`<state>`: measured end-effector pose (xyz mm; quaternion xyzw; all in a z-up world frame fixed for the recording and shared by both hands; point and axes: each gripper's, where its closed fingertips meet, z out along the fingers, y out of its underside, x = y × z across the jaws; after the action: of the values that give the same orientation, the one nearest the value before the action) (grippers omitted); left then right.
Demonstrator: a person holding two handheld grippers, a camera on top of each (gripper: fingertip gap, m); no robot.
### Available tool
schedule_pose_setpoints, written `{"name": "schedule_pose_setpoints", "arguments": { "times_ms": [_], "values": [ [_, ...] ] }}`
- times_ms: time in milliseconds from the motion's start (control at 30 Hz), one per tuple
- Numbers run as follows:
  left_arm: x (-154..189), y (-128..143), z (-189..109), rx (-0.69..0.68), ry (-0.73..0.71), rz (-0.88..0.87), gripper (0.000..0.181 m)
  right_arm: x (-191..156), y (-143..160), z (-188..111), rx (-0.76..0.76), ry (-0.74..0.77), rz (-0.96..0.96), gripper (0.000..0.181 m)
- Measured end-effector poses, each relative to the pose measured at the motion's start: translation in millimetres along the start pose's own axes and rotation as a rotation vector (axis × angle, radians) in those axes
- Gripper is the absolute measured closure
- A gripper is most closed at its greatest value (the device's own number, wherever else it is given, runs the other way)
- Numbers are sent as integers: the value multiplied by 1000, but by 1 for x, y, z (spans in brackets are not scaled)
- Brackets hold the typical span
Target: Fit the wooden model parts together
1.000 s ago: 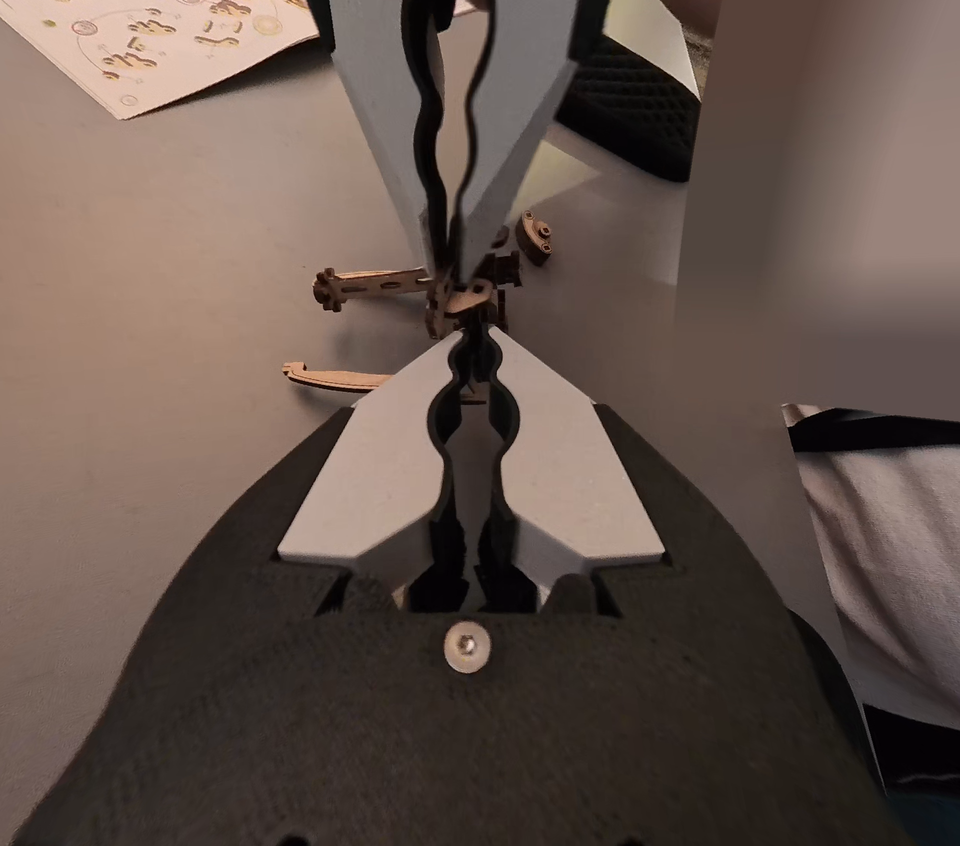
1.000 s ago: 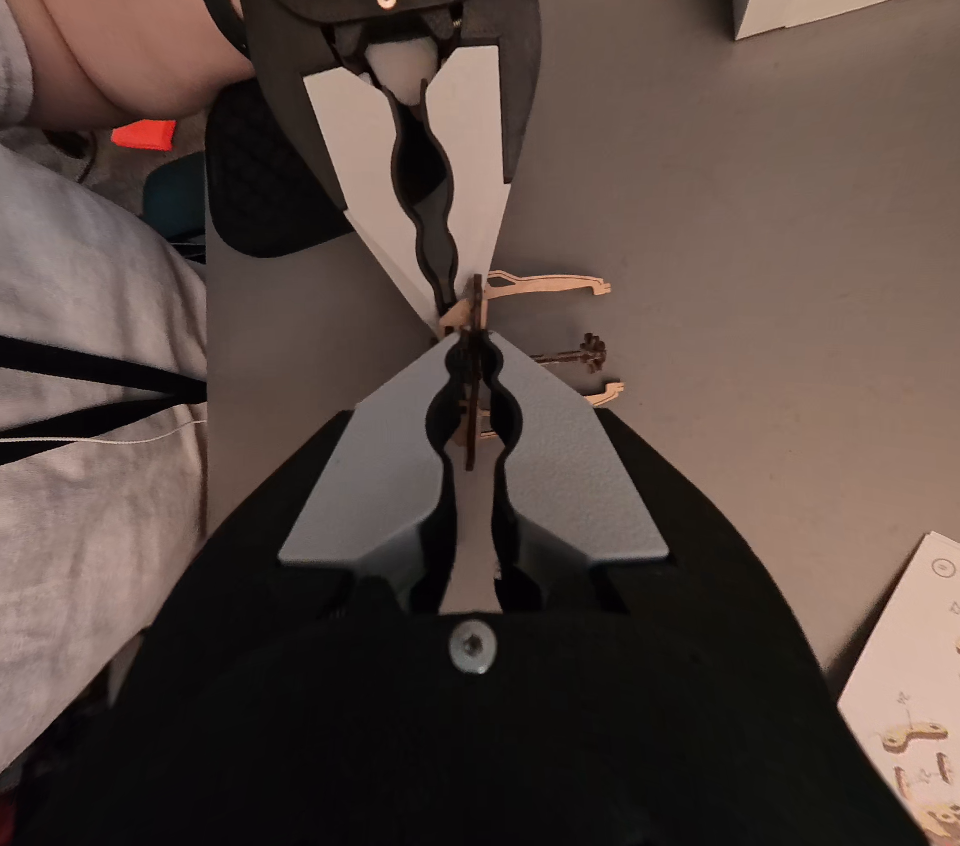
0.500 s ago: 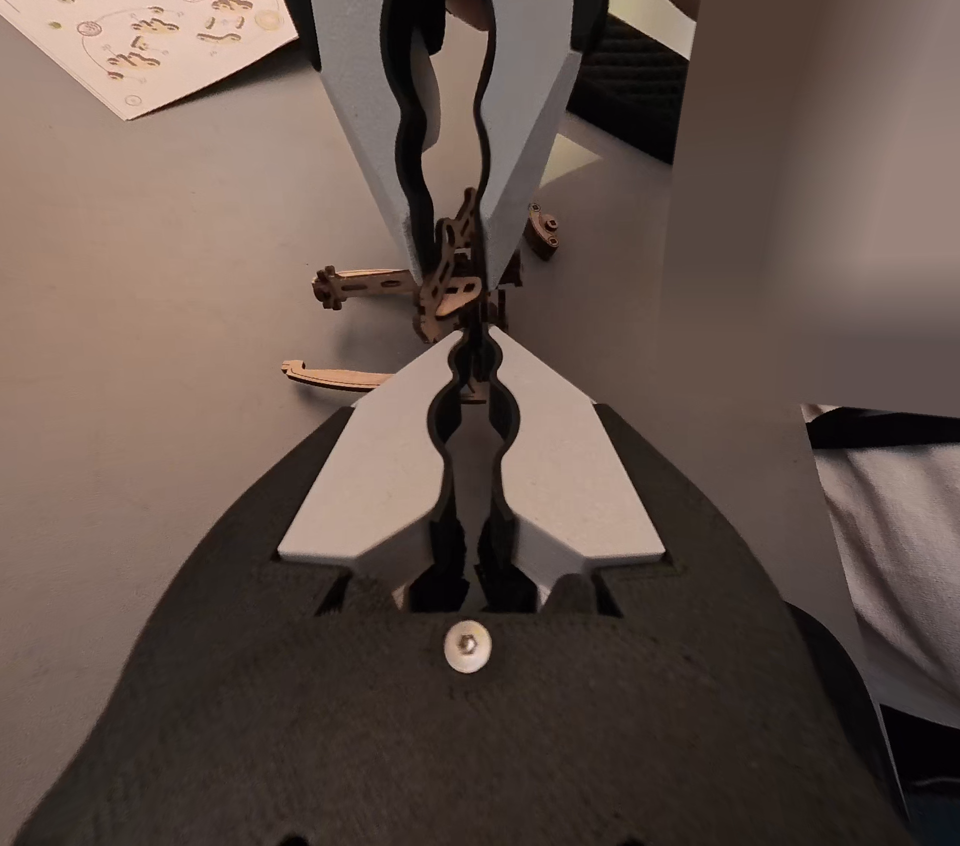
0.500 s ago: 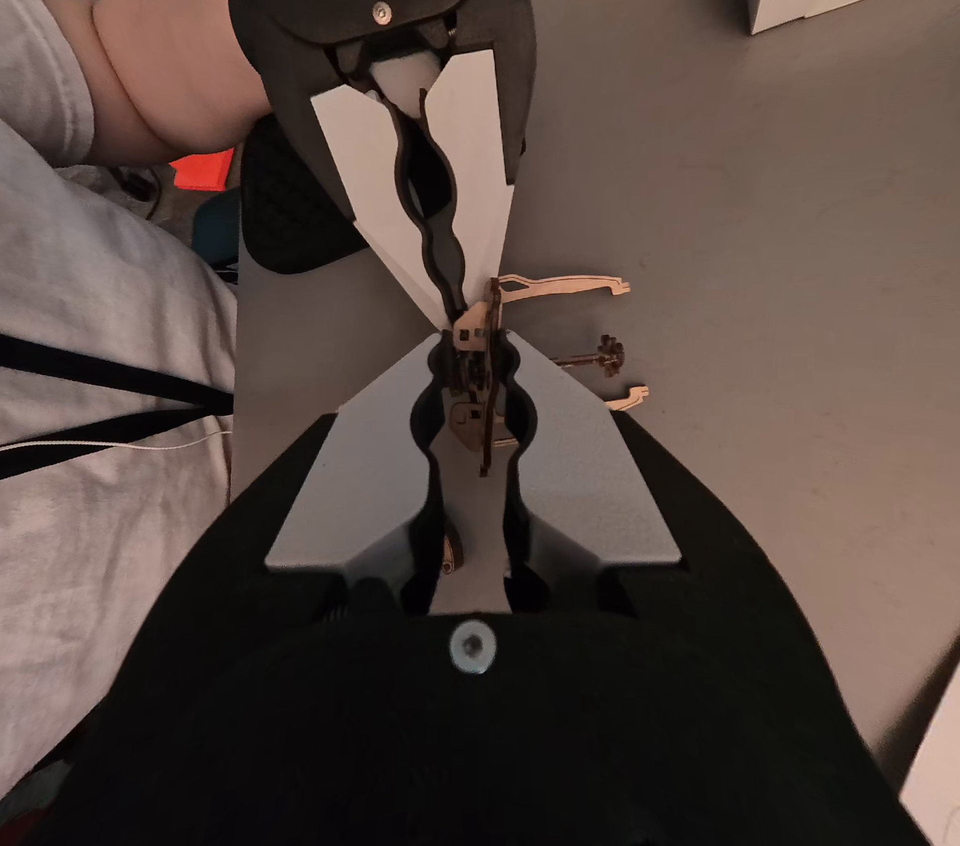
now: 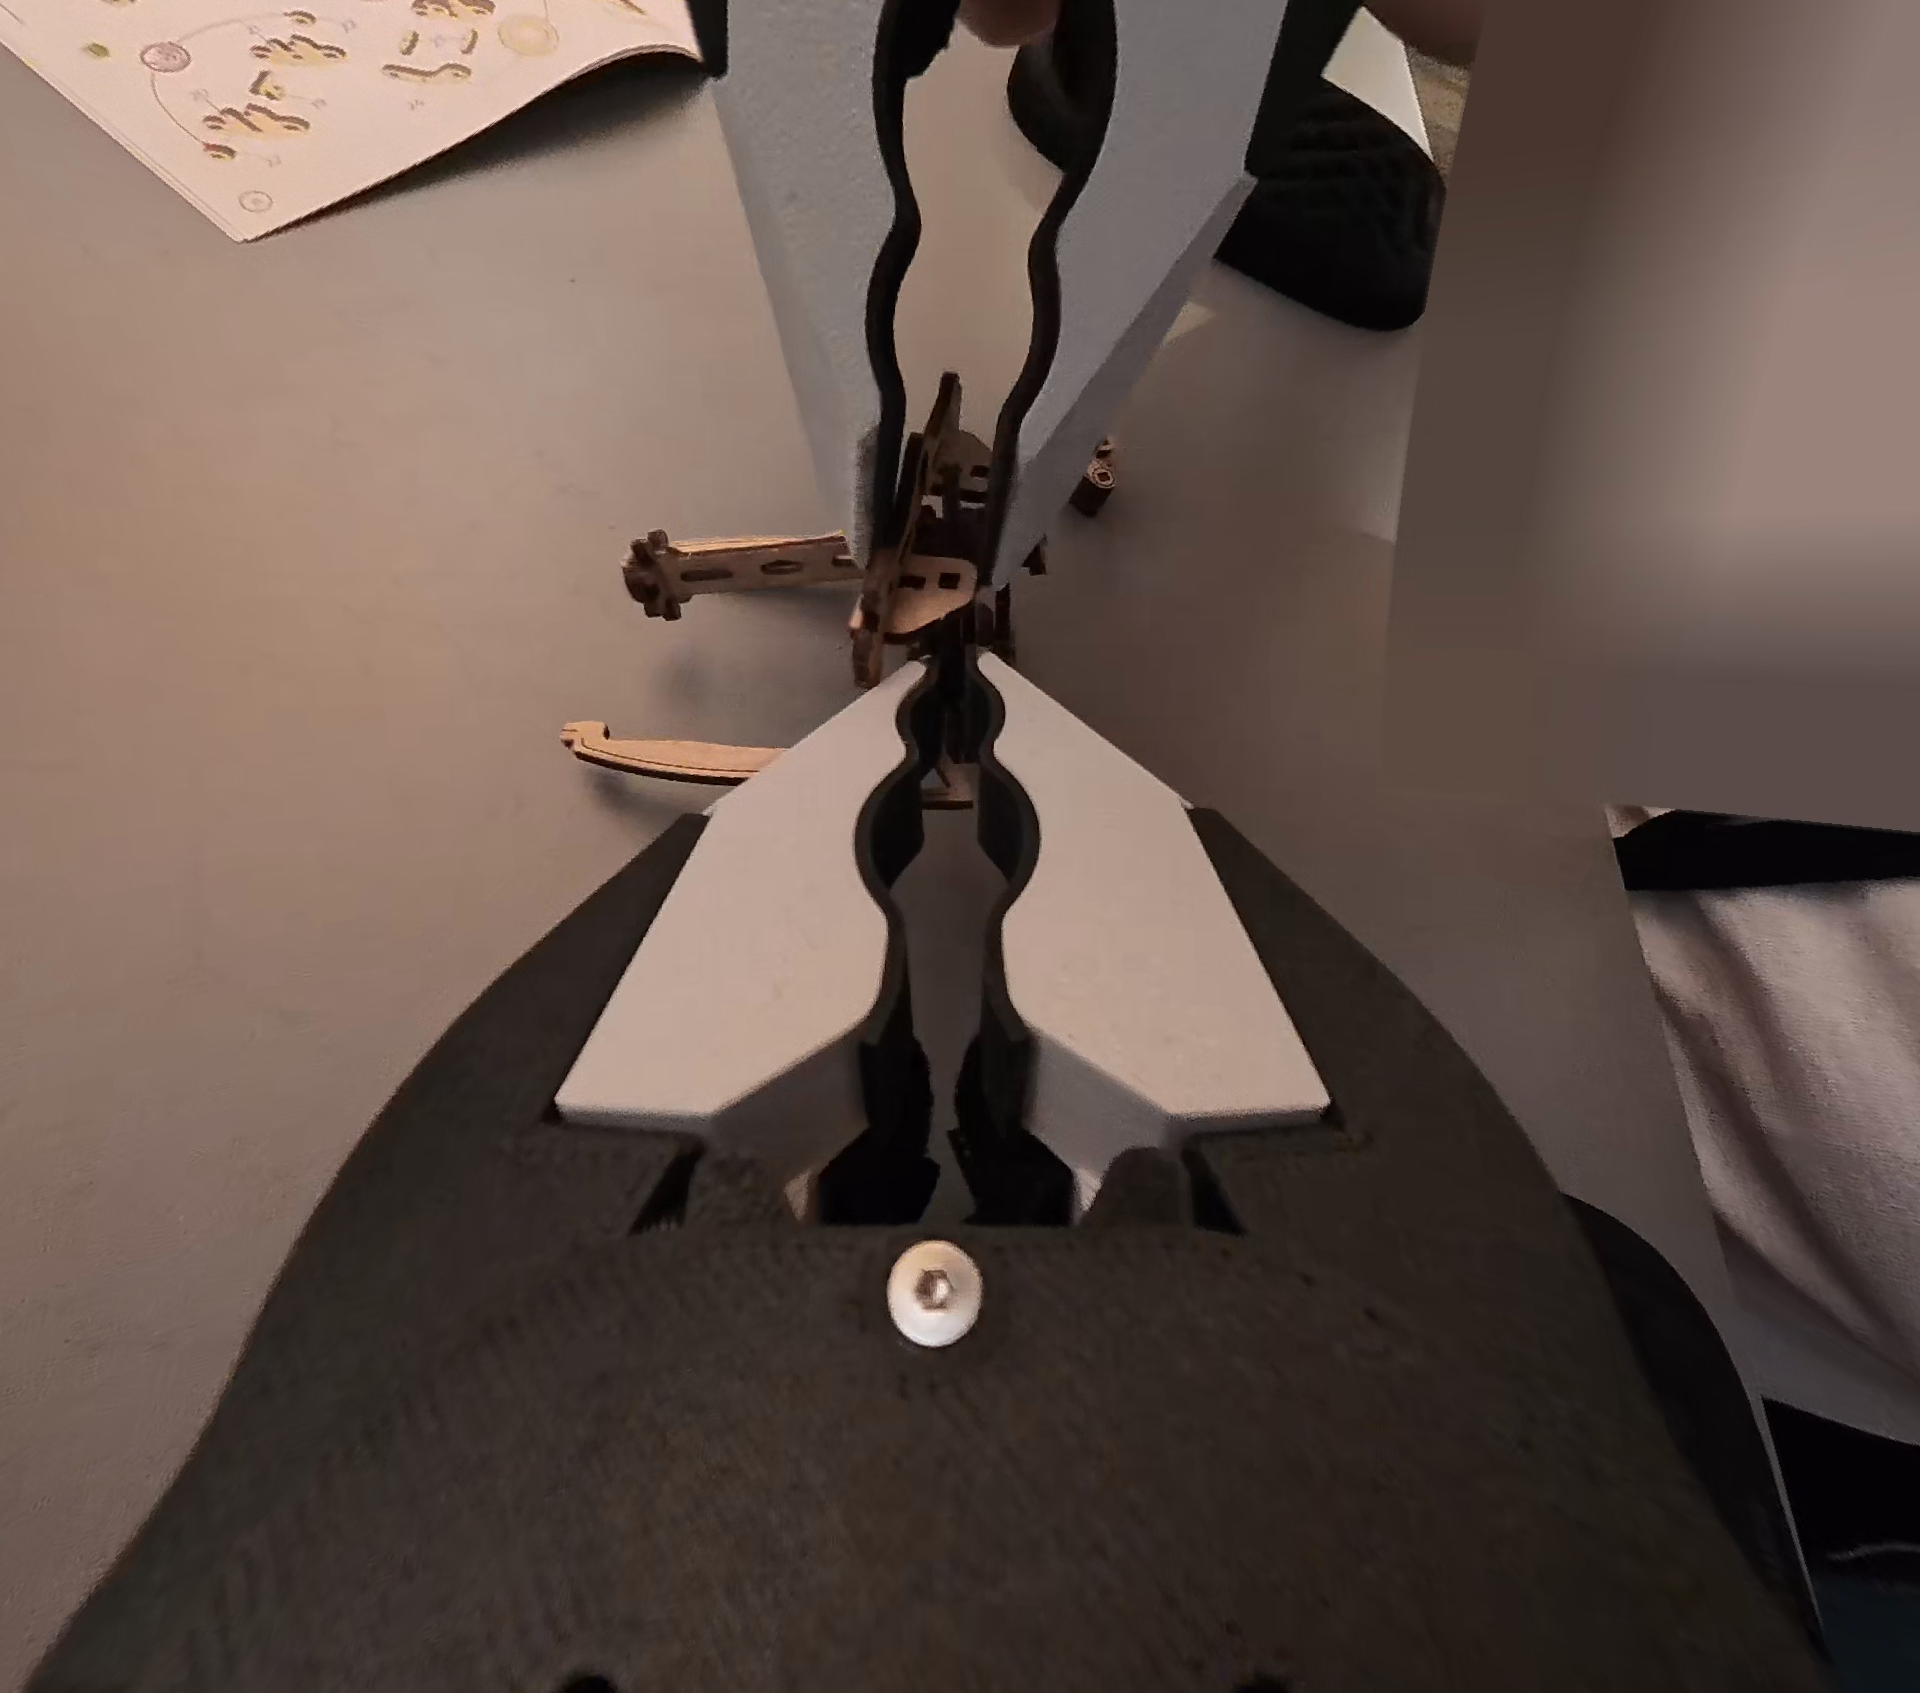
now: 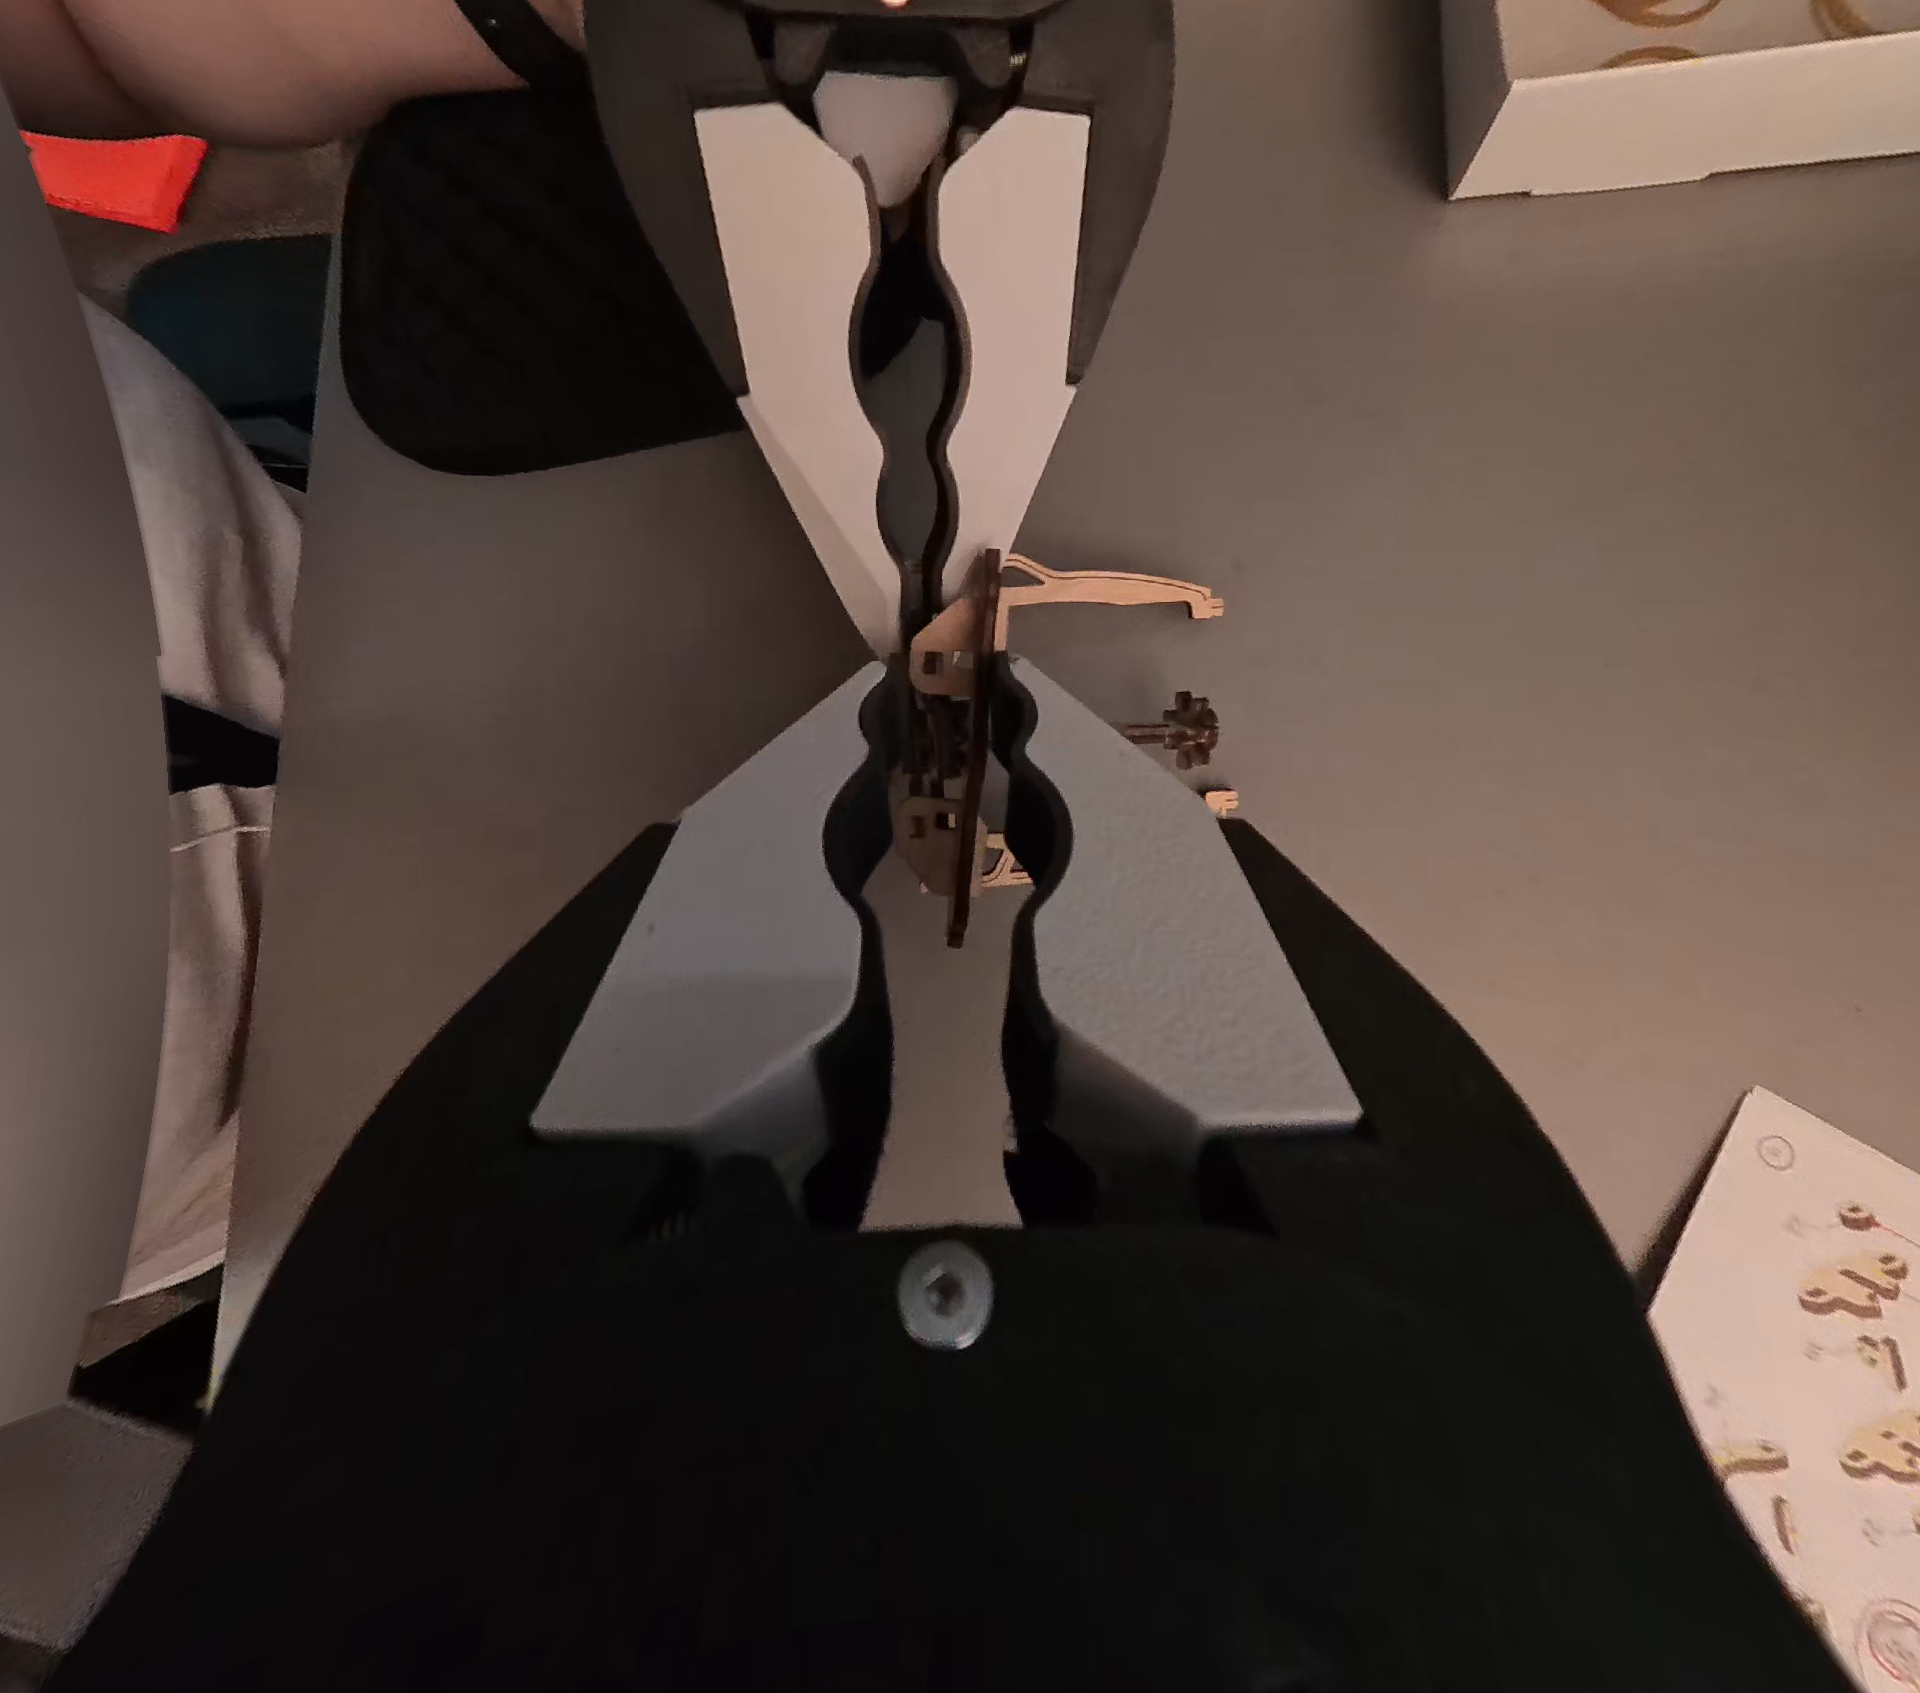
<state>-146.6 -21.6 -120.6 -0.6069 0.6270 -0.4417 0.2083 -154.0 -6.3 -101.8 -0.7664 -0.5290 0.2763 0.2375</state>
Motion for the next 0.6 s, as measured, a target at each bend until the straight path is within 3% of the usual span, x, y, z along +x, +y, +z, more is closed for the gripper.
{"name": "schedule_pose_setpoints", "arguments": {
  "times_ms": [600],
  "values": [
    [4,2,1,-8,46,-20,181,-5,1,-1,39,133,-61,166]
  ]
}}
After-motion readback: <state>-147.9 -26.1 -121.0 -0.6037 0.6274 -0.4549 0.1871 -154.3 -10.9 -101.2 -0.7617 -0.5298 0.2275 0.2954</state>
